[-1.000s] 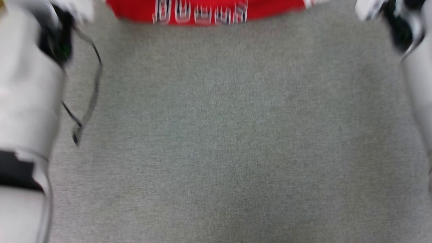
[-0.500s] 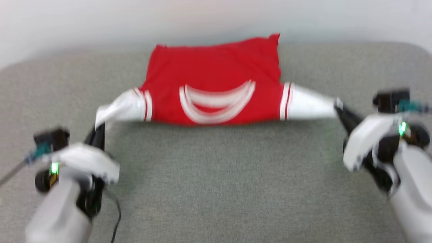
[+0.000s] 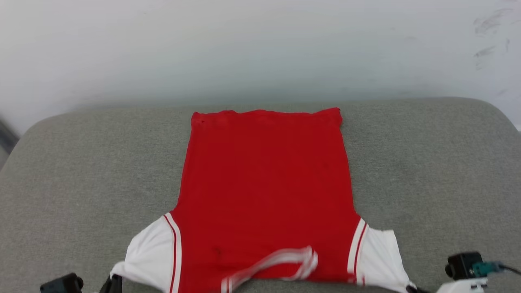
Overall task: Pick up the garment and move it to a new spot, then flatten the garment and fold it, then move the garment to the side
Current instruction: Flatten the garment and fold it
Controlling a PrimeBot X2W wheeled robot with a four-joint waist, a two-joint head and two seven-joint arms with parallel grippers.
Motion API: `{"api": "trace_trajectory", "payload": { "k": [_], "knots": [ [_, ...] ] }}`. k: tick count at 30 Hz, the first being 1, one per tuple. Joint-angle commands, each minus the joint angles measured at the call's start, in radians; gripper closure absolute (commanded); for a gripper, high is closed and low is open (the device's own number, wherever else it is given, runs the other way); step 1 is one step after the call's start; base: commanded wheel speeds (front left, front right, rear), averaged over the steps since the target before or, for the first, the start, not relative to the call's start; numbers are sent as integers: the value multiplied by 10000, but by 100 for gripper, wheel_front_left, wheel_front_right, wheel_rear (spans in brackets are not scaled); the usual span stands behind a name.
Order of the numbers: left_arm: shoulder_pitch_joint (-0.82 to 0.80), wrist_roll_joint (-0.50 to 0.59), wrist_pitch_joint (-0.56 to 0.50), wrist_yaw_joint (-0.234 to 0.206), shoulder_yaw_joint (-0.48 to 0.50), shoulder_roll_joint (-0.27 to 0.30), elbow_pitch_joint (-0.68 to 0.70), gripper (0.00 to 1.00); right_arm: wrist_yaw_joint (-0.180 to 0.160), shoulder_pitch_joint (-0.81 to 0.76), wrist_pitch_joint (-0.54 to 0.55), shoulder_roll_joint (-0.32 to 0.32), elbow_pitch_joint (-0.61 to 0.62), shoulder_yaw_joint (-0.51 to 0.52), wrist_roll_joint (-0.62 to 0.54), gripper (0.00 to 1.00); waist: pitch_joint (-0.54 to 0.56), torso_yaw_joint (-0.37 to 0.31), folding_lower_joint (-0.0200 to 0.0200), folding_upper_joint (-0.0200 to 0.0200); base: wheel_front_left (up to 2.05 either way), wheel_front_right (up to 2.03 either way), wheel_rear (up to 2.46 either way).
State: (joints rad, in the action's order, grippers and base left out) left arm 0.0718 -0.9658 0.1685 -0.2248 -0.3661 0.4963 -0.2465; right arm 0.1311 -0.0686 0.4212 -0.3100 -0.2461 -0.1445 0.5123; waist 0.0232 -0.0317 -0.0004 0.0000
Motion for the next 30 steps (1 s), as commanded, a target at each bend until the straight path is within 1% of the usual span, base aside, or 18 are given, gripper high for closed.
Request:
{"api": "trace_trajectory", "payload": {
  "k": [1,4,5,6,7,10,13,17,20,21,22,24,25,26,30],
  "knots": [
    [212,-46,10,-127,58,30,197,100,-7,-339,114,103,222,182,-94,100,9,29,4,0,0,0,0],
    [681,4,5,-366,4,73,584,100,-7,-1067,403,376,699,601,-366,100,17,62,4,0,0,0,0],
    [756,41,10,-441,-19,86,694,100,-7,-1213,471,505,825,696,-397,69,5,63,4,0,0,0,0],
    [789,71,39,-470,-45,81,816,100,-7,-1318,528,575,943,768,-451,17,-3,68,4,0,0,0,0],
    [791,167,72,-506,-71,93,926,100,-7,-1377,531,622,1061,852,-478,0,-9,76,4,0,0,0,0],
    [659,436,140,-625,-221,162,1206,100,-5,-1195,323,762,1365,1120,-642,0,-50,120,4,0,0,0,0],
    [543,621,184,-754,-289,185,1506,100,-7,-553,-130,846,1568,1585,-861,0,-112,161,4,0,0,0,0],
    [308,893,166,-914,-349,287,2021,100,-5,858,-652,1070,1302,2234,-1129,0,-379,328,4,0,0,0,0],
    [-79,1148,143,-1016,-419,331,2517,100,-5,2367,-722,1232,665,2648,-1310,0,-927,605,4,0,0,0,0],
    [-79,1148,143,-1016,-419,331,2517,100,-5,2367,-722,1232,665,2648,-1310,0,-927,605,4,0,0,0,0],
    [-423,1315,139,-1006,-499,309,2832,100,-5,3473,-612,1167,65,2764,-1360,0,-1395,871,4,0,0,0,0],
    [-795,1506,173,-971,-576,275,3098,100,-5,4640,-399,1082,-662,2831,-1424,0,-1921,1139,4,0,0,0,0],
    [-795,1506,173,-971,-576,275,3098,100,-5,4640,-399,1082,-662,2831,-1424,0,-1921,1139,4,0,0,0,0],
    [-1351,1732,245,-905,-659,156,3457,100,-5,6344,169,922,-1835,2936,-1469,0,-2722,1519,4,0,0,0,0],
    [-2031,2004,346,-720,-893,-57,3734,100,-5,8370,1272,610,-3281,2922,-1815,0,-3651,2062,4,0,0,0,0]
  ]
}}
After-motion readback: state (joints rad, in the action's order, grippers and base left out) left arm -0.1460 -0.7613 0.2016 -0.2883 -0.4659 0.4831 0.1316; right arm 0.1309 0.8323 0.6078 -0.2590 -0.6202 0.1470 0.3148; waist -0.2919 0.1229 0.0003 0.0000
